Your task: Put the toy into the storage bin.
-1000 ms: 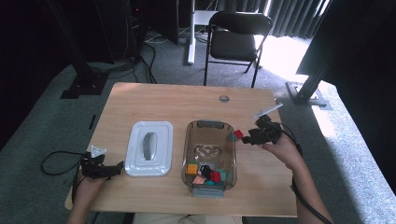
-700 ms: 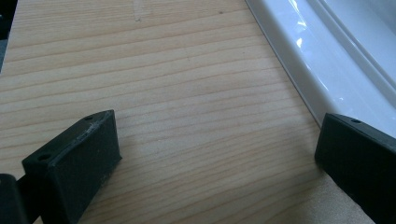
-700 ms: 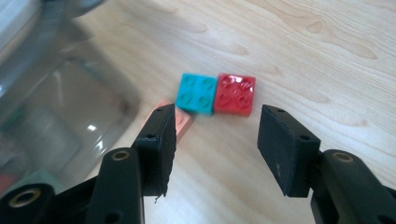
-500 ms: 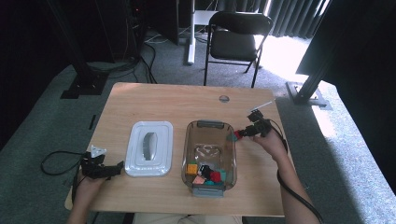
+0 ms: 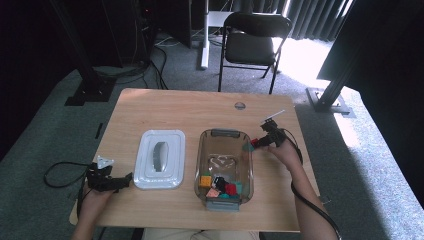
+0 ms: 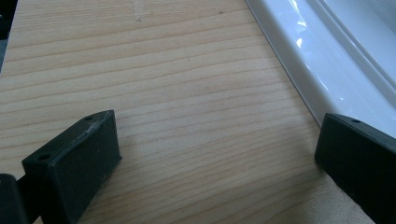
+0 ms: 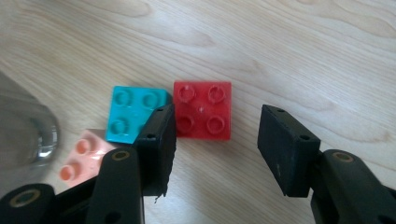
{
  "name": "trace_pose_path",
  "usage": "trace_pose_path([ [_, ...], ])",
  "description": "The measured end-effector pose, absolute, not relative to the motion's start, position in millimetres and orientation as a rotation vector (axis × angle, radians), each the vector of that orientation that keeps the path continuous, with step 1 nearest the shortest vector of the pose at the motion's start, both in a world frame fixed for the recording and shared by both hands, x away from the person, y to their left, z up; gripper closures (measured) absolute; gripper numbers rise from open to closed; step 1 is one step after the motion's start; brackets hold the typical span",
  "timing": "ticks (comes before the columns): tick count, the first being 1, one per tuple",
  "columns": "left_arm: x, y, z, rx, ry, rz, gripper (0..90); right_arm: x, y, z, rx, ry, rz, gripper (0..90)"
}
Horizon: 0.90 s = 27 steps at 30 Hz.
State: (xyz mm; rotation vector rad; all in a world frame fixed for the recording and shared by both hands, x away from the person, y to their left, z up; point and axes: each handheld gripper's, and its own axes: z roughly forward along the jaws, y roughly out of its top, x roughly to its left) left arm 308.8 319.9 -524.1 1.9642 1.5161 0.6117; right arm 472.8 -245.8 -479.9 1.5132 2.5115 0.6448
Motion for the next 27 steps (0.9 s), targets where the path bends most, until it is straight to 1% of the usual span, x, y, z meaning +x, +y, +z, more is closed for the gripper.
trace_pose_path([
  [7,308.8,319.9,-524.1,1.964,1.516,0.612,0.5,474.0,-251.5,-477.9,1.546,2.494,0.651,46.1],
  [11,308.8,319.9,-524.1,1.964,1.516,0.612,0.5,478.2,-246.1,-476.7,1.54,2.503,0.651,45.0],
  [18,308.8,319.9,-524.1,1.964,1.516,0.612,0.5,487.3,-235.8,-486.9,1.541,2.532,0.612,44.8],
  [20,308.8,319.9,-524.1,1.964,1.516,0.612,0.5,489.2,-234.3,-489.4,1.535,2.533,0.592,48.6],
  [23,308.8,319.9,-524.1,1.964,1.516,0.612,0.5,490.2,-233.2,-489.1,1.519,2.538,0.586,56.9],
  [27,308.7,319.9,-524.1,1.964,1.516,0.612,0.5,488.3,-231.6,-485.9,1.496,2.548,0.542,58.6],
])
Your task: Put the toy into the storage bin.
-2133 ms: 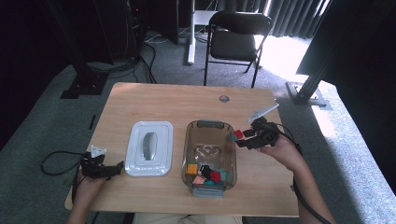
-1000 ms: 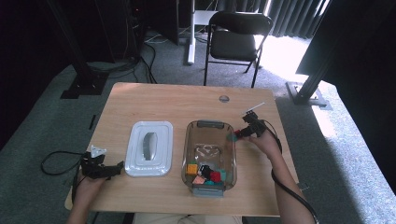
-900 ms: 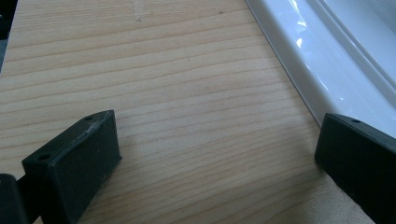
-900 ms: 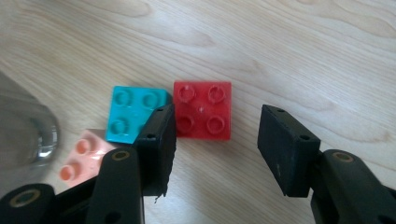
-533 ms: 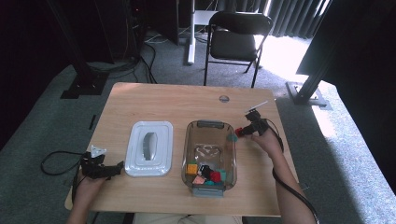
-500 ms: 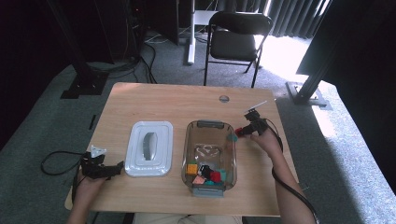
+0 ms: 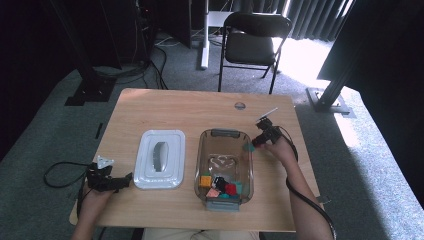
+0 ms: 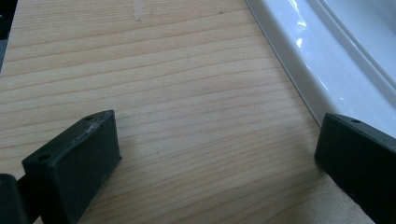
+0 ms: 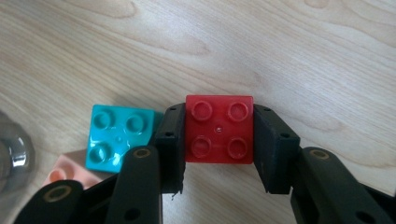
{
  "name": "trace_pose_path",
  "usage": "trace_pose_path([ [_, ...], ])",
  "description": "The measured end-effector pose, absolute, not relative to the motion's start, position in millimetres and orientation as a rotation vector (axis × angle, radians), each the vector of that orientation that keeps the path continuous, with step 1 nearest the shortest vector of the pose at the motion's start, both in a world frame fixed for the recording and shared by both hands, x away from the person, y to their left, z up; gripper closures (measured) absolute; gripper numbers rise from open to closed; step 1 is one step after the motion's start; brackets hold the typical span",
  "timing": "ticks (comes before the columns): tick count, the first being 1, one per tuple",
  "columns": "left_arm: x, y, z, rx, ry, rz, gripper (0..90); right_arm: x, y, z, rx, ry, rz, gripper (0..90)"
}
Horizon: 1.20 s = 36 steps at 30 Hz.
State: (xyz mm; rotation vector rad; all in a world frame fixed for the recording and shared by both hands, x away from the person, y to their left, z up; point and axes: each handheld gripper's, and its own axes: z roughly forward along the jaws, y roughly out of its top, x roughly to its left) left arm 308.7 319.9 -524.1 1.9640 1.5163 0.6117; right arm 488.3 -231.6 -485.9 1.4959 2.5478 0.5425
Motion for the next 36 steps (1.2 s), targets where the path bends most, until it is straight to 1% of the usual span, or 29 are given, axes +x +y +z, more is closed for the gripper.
trace_pose_path([
  [12,308.8,319.9,-524.1,1.965,1.516,0.612,0.5,458.9,-243.2,-454.0,1.402,2.583,0.574,58.7],
  [23,308.8,319.9,-524.1,1.964,1.516,0.612,0.5,414.3,-248.8,-405.0,1.235,2.592,0.707,58.7],
  [36,308.9,319.9,-524.2,1.963,1.516,0.613,0.5,371.8,-225.9,-362.3,0.989,2.623,0.793,58.6],
])
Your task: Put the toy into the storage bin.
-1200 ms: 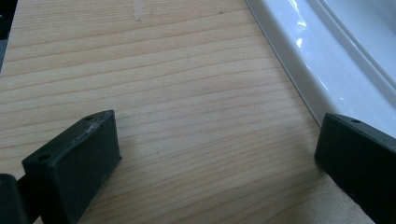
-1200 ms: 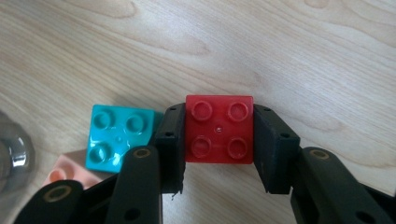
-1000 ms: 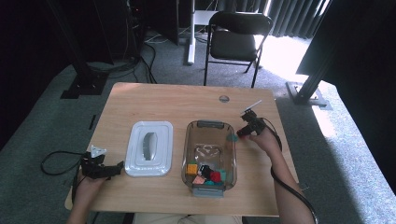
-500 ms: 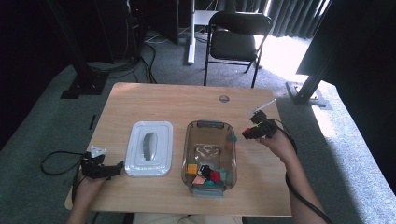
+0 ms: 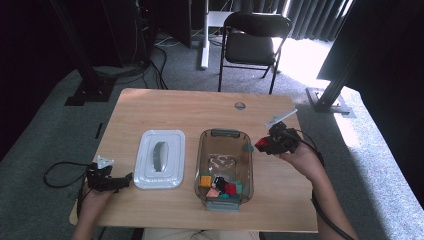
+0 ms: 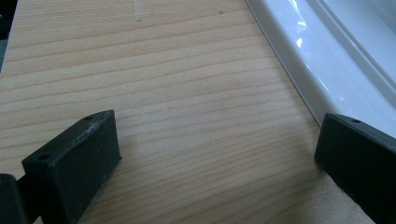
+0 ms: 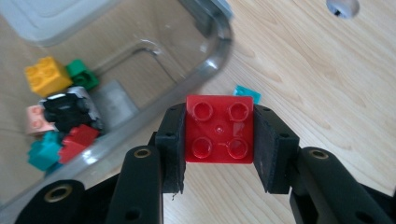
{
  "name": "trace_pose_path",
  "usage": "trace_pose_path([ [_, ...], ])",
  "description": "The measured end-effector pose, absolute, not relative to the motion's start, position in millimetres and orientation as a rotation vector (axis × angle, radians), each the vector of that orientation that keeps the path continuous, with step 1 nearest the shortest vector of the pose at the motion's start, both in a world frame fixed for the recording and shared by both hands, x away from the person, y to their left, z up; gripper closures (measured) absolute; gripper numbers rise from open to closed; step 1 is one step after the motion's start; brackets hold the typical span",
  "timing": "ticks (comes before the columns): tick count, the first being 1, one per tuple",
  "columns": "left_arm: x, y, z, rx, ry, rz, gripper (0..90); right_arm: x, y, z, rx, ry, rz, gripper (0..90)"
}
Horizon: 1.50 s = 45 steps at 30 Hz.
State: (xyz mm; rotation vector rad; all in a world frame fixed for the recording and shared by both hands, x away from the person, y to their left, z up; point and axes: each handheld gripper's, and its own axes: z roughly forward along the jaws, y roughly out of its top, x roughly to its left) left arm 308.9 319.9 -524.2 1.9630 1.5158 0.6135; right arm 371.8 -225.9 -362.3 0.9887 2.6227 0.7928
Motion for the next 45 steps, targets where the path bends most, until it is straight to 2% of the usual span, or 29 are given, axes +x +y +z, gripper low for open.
trace_pose_path([
  [21,308.7,319.9,-524.0,1.966,1.516,0.61,0.5,328.2,-147.8,-324.7,0.491,2.799,0.851,58.6],
  [31,308.8,319.9,-524.1,1.965,1.516,0.612,0.5,315.2,-112.2,-333.6,0.307,2.903,0.819,58.6],
  [45,308.8,319.9,-524.1,1.965,1.516,0.612,0.5,308.4,-74.0,-364.1,0.192,3.022,0.702,58.6],
])
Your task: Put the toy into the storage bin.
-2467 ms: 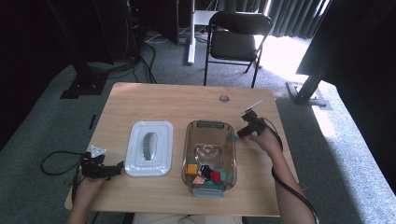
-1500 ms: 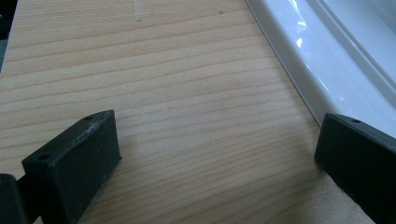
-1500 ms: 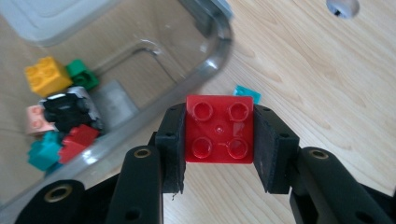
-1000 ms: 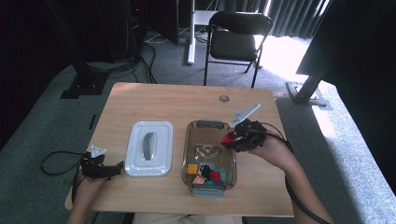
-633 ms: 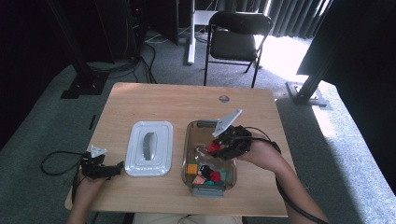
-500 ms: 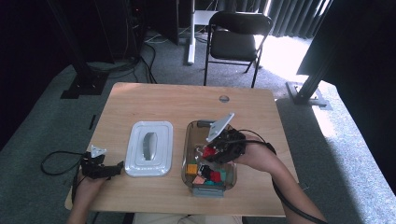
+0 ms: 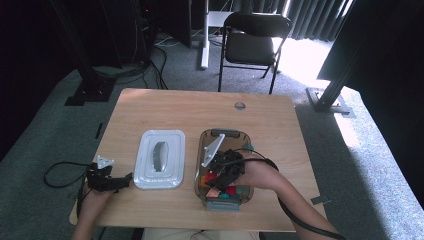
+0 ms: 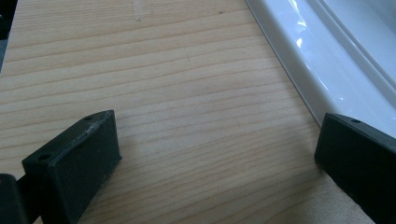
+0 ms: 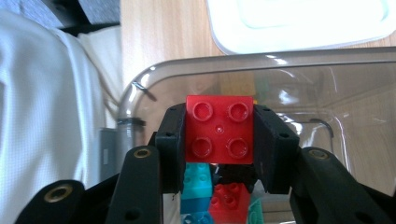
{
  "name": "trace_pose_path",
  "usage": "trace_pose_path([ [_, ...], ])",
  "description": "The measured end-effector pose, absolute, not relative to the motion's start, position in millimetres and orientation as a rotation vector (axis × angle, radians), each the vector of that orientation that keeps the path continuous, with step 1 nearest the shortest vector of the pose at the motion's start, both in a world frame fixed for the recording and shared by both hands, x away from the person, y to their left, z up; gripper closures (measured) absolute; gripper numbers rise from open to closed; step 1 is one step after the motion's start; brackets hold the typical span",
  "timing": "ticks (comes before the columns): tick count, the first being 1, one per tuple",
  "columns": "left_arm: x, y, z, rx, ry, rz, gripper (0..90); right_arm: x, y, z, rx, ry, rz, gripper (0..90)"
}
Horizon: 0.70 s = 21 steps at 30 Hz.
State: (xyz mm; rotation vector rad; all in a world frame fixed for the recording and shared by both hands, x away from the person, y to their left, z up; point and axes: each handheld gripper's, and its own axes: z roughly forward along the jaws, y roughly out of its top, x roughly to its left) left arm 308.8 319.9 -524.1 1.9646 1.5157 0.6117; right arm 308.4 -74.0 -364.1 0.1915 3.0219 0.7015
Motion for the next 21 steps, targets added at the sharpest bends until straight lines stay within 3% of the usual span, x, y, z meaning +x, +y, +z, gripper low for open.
trace_pose_path([
  [21,308.8,320.0,-524.1,1.964,1.516,0.611,0.5,313.6,-45.0,-404.2,0.128,3.107,0.514,58.6],
])
